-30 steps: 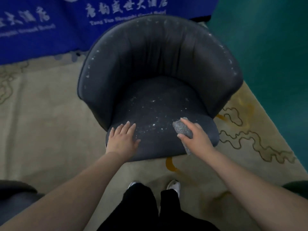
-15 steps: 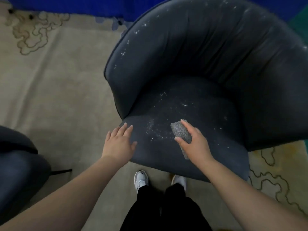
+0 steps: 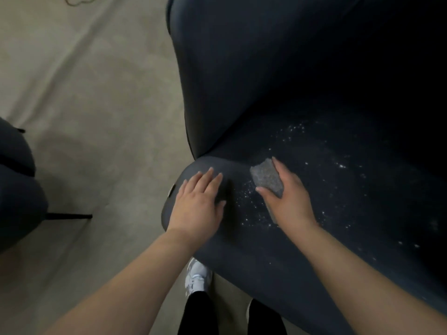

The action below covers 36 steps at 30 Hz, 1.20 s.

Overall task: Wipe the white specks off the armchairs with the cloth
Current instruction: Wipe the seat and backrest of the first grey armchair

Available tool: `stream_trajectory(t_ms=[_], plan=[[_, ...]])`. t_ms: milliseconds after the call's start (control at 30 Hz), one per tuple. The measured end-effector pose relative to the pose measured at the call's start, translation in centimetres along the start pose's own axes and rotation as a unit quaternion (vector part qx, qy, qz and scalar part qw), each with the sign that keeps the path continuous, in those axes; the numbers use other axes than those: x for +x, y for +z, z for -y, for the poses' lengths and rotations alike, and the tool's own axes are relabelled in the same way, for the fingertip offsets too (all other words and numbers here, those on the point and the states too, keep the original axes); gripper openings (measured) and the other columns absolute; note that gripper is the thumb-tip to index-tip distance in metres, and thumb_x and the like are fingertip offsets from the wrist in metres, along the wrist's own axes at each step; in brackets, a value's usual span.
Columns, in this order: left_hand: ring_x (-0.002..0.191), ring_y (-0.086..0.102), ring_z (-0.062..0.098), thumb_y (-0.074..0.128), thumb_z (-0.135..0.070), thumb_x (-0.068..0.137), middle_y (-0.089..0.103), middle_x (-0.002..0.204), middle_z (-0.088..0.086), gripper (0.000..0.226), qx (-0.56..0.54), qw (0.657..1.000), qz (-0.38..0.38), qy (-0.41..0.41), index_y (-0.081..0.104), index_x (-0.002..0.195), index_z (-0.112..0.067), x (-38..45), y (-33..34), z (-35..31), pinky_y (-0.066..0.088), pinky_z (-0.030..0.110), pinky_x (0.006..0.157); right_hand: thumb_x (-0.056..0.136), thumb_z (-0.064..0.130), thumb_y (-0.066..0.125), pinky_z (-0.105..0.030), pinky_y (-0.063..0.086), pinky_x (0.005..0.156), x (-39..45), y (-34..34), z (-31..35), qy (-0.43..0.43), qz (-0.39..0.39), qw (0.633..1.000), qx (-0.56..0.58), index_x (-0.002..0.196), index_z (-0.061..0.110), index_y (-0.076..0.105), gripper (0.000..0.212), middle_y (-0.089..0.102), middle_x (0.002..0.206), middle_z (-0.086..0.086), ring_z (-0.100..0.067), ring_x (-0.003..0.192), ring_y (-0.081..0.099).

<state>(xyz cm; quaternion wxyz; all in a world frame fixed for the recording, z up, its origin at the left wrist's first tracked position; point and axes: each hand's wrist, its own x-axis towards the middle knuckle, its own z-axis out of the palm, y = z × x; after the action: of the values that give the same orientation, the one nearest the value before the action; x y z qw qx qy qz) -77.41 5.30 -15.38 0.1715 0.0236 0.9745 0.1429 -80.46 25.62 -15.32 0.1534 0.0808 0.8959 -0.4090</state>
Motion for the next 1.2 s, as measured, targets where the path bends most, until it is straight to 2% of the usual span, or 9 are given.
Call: stream_trajectory(t_ms=[167,300,433,567,733,833,933,1067,1200], plan=[[0.146,0.014,0.022,0.046,-0.041,0.096,0.018,0.16,-0.004,0.06,-0.024,0.999,-0.023,-0.015,0.025,0.151,-0.027,1.1,3.7,0.2,0.005,0.039,0.118,0.092,0.029,0.06,-0.043,0.042,0.101,1.7,2.1,-2.2,-0.101,-0.087,0.972,-0.193,0.146,0.046,0.026,0.067,0.035,0.129,-0.008,-0.024,0.114,0.036],[0.146,0.016,0.024,0.048,-0.039,0.096,0.02,0.159,-0.002,0.059,-0.024,0.998,-0.049,-0.011,0.03,0.15,-0.025,0.9,5.1,0.4,0.011,0.041,0.119,0.089,0.037,0.062,-0.048,0.042,0.099,1.9,2.2,-3.7,-0.183,-0.102,0.948,-0.24,0.142,0.042,0.039,0.059,0.035,0.133,-0.013,-0.031,0.113,0.037],[0.145,0.019,0.025,0.05,-0.037,0.095,0.023,0.158,0.0,0.058,-0.007,0.998,-0.06,-0.002,0.032,0.149,-0.025,0.8,5.5,0.9,0.011,0.043,0.118,0.089,0.034,0.06,-0.052,0.047,0.089,3.4,2.0,-4.6,-0.214,-0.109,0.94,-0.241,0.135,0.028,0.055,0.047,0.047,0.118,-0.017,-0.035,0.103,0.044],[0.146,0.018,0.025,0.048,-0.036,0.095,0.022,0.159,0.001,0.058,-0.006,0.998,-0.069,-0.011,0.032,0.149,-0.025,0.5,5.8,0.7,0.008,0.044,0.118,0.086,0.02,0.07,-0.048,0.048,0.09,2.6,3.5,-4.0,-0.193,-0.107,0.959,-0.176,0.135,0.018,0.055,0.052,0.05,0.113,-0.017,-0.033,0.103,0.049],[0.145,0.021,0.026,0.05,-0.035,0.095,0.025,0.158,0.002,0.057,-0.003,0.996,-0.086,-0.026,0.034,0.148,-0.024,0.0,6.3,0.8,0.011,0.044,0.117,0.082,0.018,0.073,-0.044,0.05,0.083,0.2,2.3,-6.0,-0.267,-0.07,0.94,-0.2,0.132,0.017,0.058,0.053,0.053,0.105,-0.014,-0.031,0.092,0.05],[0.145,0.021,0.027,0.049,-0.035,0.096,0.026,0.157,0.003,0.055,-0.007,0.995,-0.096,-0.031,0.035,0.148,-0.024,-0.2,6.6,0.6,0.012,0.044,0.118,0.083,0.015,0.073,-0.044,0.045,0.091,3.7,2.4,-4.8,-0.219,-0.113,0.954,-0.172,0.135,0.016,0.055,0.055,0.051,0.109,-0.018,-0.034,0.099,0.049],[0.145,0.021,0.026,0.044,-0.037,0.096,0.025,0.157,0.002,0.054,-0.009,0.994,-0.104,-0.034,0.035,0.147,-0.025,-0.1,6.9,0.6,0.012,0.043,0.117,0.083,0.018,0.073,-0.045,0.045,0.093,4.7,4.7,-2.8,-0.229,-0.079,0.958,-0.151,0.136,0.017,0.053,0.057,0.05,0.115,-0.017,-0.034,0.105,0.048],[0.141,0.028,0.026,0.04,-0.043,0.091,0.03,0.156,0.002,0.058,0.002,0.993,-0.109,-0.037,0.038,0.146,-0.025,-0.2,6.7,1.4,0.023,0.043,0.113,0.082,0.017,0.072,-0.038,0.046,0.091,-0.1,4.2,-5.3,-0.272,-0.043,0.947,-0.165,0.136,0.021,0.054,0.057,0.051,0.113,-0.011,-0.026,0.101,0.047],[0.134,0.036,0.028,0.041,-0.045,0.089,0.036,0.152,0.003,0.058,0.016,0.992,-0.123,-0.032,0.043,0.143,-0.024,-0.2,6.7,2.1,0.033,0.044,0.106,0.081,0.008,0.074,-0.033,0.041,0.091,1.9,2.5,-6.1,-0.237,-0.103,0.953,-0.156,0.134,0.019,0.055,0.058,0.05,0.109,-0.016,-0.031,0.097,0.049]])
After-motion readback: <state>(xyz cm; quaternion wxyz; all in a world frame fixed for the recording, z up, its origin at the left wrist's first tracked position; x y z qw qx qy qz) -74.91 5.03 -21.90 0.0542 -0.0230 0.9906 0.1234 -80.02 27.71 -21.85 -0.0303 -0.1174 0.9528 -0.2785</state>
